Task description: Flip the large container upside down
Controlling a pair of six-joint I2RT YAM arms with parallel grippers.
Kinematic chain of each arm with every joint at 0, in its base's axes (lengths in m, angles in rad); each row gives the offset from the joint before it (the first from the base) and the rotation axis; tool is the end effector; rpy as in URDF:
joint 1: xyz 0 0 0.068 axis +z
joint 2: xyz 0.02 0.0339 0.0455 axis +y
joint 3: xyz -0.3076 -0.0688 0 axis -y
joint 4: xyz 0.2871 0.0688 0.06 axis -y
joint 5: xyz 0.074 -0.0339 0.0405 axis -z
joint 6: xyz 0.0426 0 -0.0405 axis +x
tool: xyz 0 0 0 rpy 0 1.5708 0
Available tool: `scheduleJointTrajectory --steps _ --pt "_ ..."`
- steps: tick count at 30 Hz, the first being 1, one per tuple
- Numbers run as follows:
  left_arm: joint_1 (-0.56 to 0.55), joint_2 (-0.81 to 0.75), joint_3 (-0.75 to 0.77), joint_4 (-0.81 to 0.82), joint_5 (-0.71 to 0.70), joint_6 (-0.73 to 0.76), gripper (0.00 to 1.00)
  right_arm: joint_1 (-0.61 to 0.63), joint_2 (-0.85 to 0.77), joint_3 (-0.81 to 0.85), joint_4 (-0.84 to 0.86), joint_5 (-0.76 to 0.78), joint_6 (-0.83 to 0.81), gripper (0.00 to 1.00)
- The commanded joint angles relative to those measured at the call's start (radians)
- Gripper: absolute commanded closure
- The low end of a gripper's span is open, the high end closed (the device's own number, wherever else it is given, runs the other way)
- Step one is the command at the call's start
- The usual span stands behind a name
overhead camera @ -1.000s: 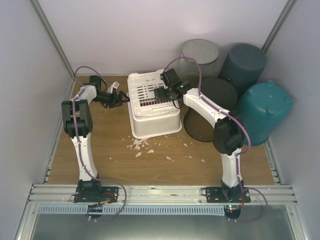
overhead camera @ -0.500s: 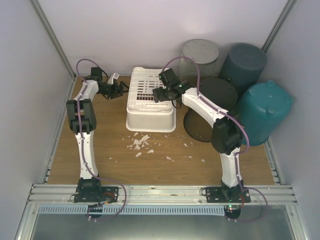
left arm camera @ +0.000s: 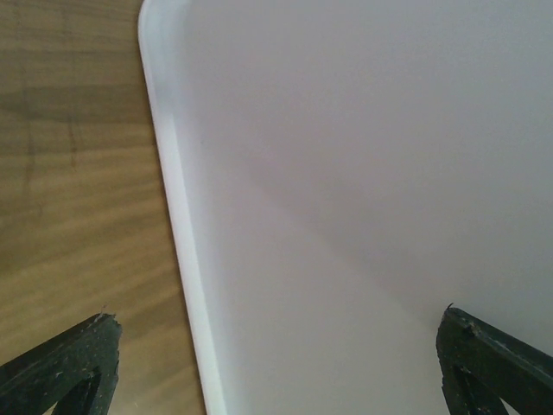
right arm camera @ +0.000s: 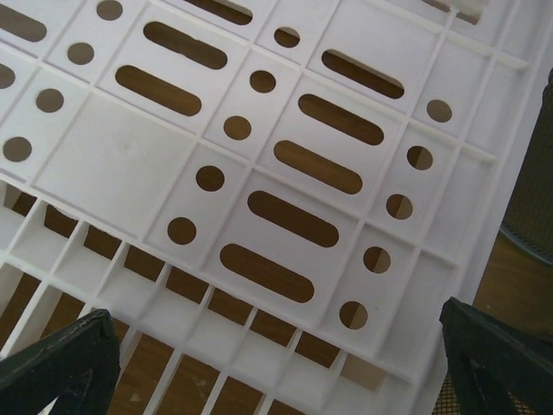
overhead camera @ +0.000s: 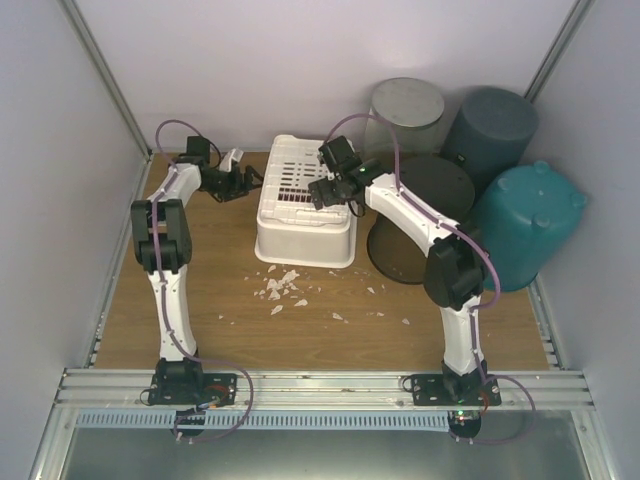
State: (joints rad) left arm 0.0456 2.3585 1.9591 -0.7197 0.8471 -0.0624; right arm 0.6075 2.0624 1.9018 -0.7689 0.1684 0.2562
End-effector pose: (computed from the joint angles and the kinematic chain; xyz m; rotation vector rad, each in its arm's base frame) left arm 0.5713 -0.0059 0.1822 0.1228 2.4929 -1.1240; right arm 0.4373 0.2953 0.3050 -0.3660 2.4611 0.1551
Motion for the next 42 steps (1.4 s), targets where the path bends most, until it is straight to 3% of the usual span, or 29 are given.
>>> scheduleJointTrajectory --steps 1,18,28,32,35,42 --pt "-0.099 -0.132 -0.090 0.070 0.097 -0.014 0.01 0.019 0.038 0.046 0.015 -0.225 -0.072 0.00" --pt "-0.070 -0.088 -0.050 0.083 0.122 -0.031 0.01 -0.037 0.145 0.077 0.024 -0.278 -0.097 0.00" --pt "0.071 -0.336 -0.117 0.061 0.001 0.028 0.01 -0.025 0.077 0.298 0.017 -0.212 -0.164 0.00" --pt "0.109 -0.518 -0.230 0.139 -0.086 0.049 0.01 0.007 -0.107 0.222 0.129 -0.124 -0.219 0.00" --pt "0.126 -0.707 -0.368 0.239 -0.166 0.055 0.01 0.020 -0.317 0.065 0.247 -0.046 -0.243 0.00" --pt "0.137 -1.207 -0.932 0.629 -0.406 0.105 0.01 -0.027 -0.865 -0.458 0.410 0.124 -0.234 0.00"
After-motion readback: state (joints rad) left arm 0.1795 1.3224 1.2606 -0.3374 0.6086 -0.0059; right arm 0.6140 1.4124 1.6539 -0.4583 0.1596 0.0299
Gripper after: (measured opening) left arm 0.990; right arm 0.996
